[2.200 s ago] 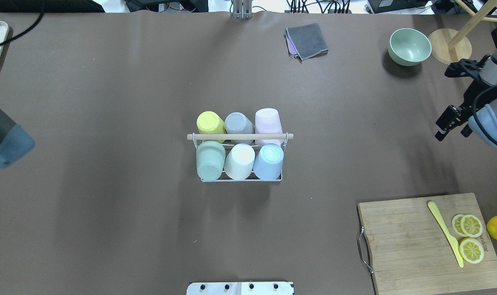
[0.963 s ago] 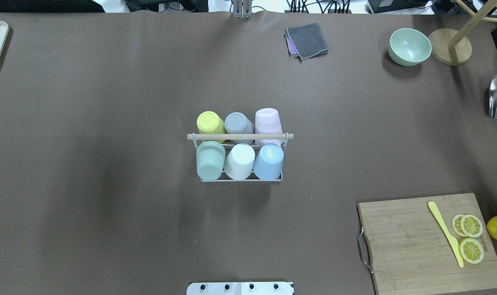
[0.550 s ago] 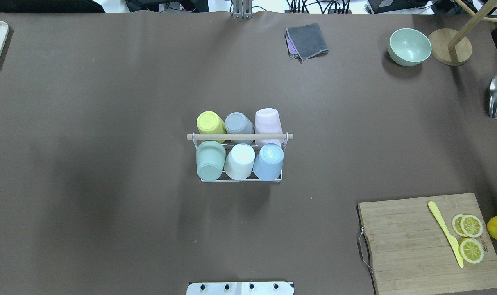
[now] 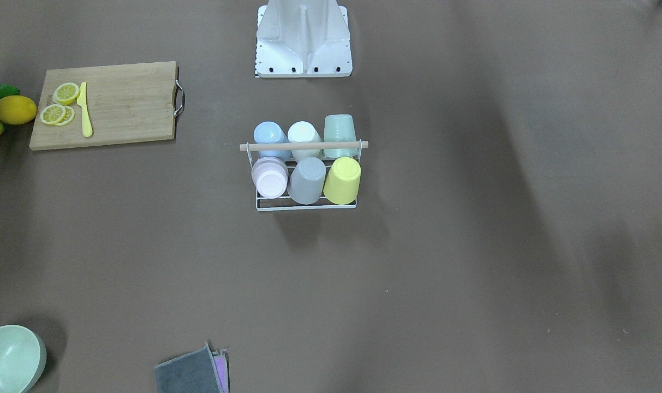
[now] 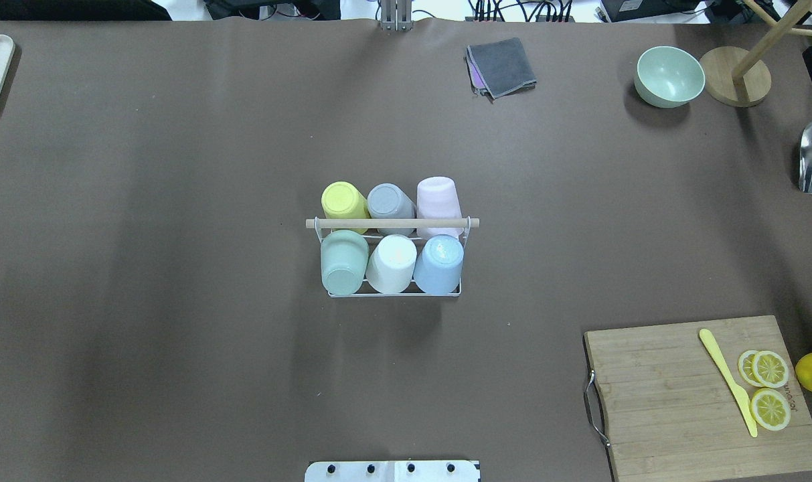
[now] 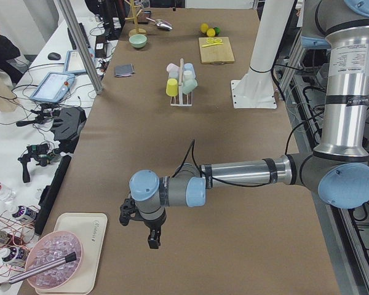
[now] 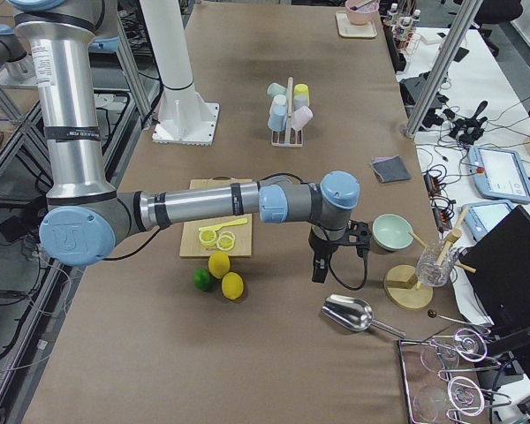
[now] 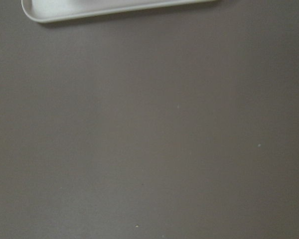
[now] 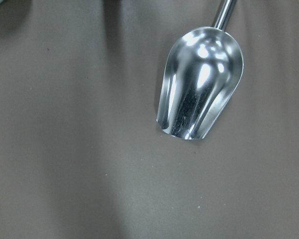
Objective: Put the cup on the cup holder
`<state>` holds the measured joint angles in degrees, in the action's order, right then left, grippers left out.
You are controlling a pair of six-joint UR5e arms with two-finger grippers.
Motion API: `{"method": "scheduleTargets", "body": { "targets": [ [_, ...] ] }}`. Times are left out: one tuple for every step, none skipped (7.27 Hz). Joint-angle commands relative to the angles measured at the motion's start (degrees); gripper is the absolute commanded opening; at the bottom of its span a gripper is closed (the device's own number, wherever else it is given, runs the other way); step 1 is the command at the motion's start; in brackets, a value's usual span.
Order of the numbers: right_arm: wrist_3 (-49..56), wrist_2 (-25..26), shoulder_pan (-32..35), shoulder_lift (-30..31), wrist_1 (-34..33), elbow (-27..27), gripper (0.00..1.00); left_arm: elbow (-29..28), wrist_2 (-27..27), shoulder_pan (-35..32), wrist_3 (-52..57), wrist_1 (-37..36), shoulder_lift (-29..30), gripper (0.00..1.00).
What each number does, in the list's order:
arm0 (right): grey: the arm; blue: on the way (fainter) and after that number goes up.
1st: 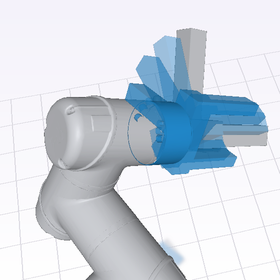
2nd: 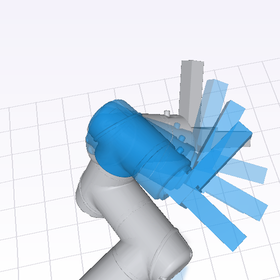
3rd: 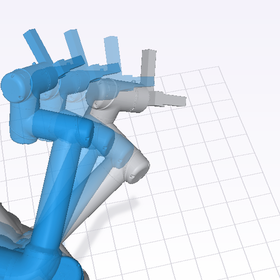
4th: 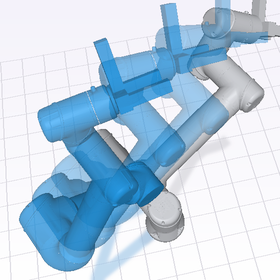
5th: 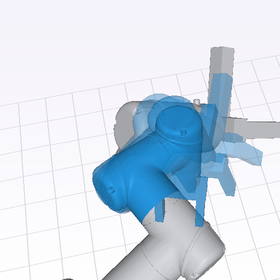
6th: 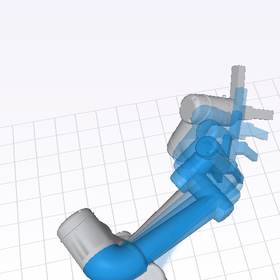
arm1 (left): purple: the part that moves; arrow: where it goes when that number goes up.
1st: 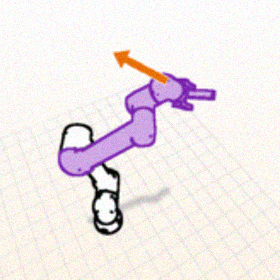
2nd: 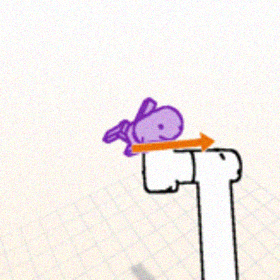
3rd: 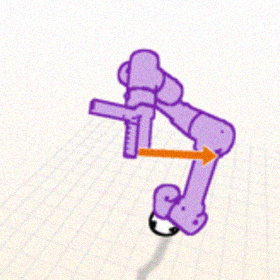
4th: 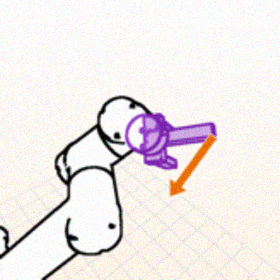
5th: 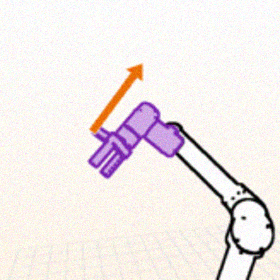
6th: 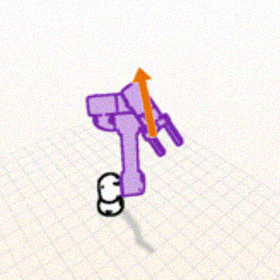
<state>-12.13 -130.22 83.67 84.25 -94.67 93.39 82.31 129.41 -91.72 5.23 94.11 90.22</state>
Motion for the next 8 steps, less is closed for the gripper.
{"method": "scheduleTargets", "body": {
  "targets": [
    [-0.09,-1.17,0.70,-0.76,0.02,-0.58,0.99,3.60,1.20,-2.06,-0.64,0.02,-1.34,0.97],
    [-0.18,-1.26,0.61,-0.76,0.10,-0.58,0.99,8.95,1.29,-2.06,-4.06,0.19,-3.80,0.97],
    [-0.44,-1.44,0.61,-1.02,0.19,-0.58,0.99,12.40,1.37,-1.63,-4.61,0.19,-6.00,0.97],
    [-1.75,-1.44,0.61,-1.80,0.19,-0.66,0.99,12.78,3.46,-0.58,-4.18,0.63,-7.93,0.97],
    [-1.76,-1.44,0.61,-1.64,0.19,-0.67,0.99,13.22,4.18,0.39,-4.18,1.50,-8.39,0.97],
    [-1.67,-1.44,0.61,-1.37,0.19,-0.67,0.99,13.22,4.19,1.09,-4.18,1.86,-8.83,0.97],
    [-1.67,-1.44,0.61,-1.37,0.19,-0.67,0.99,13.05,4.10,1.36,-4.61,1.69,-8.92,0.97],
    [-1.67,-1.44,0.61,-1.37,0.19,-0.58,0.99,13.22,4.10,1.37,-5.31,1.60,-9.18,0.97]
  ]
}}
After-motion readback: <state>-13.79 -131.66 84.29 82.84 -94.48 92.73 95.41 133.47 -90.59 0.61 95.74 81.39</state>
